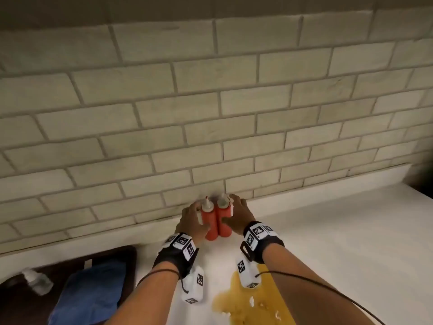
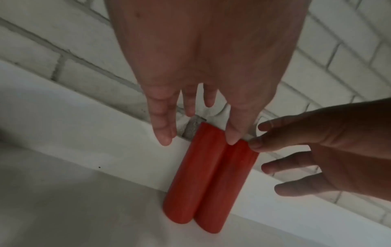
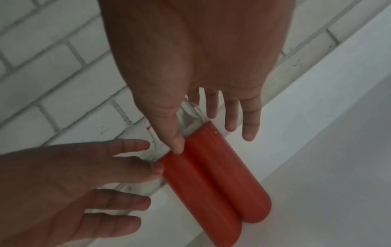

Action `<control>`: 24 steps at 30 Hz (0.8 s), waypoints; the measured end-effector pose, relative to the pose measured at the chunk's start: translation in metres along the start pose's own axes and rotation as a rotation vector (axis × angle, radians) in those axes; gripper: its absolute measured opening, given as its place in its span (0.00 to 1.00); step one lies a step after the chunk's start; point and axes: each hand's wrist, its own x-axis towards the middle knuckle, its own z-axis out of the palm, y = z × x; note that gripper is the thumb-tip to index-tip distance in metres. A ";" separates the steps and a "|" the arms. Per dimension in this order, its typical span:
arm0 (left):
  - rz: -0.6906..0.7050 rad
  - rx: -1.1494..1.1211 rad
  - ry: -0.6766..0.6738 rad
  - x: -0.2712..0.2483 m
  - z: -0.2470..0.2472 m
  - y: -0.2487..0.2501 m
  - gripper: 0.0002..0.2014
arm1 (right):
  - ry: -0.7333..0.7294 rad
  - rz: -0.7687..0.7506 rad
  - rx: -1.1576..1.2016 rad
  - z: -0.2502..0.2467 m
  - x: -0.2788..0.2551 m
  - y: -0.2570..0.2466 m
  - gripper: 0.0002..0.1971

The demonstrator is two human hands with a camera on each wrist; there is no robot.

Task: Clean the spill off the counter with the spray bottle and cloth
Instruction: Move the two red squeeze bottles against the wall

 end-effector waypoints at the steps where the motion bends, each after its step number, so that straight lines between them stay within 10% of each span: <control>1: -0.007 -0.004 -0.019 0.006 0.002 0.000 0.35 | 0.015 -0.007 -0.016 0.005 0.012 0.004 0.46; 6: -0.063 -0.004 -0.116 0.035 0.014 0.000 0.42 | -0.033 0.044 -0.006 0.020 0.046 0.011 0.49; 14: -0.060 -0.022 -0.060 0.029 0.027 -0.001 0.26 | 0.144 0.072 0.147 0.023 0.035 0.021 0.23; 24: 0.105 -0.087 -0.051 -0.039 0.002 0.014 0.27 | 0.230 -0.009 0.437 -0.016 -0.041 0.054 0.29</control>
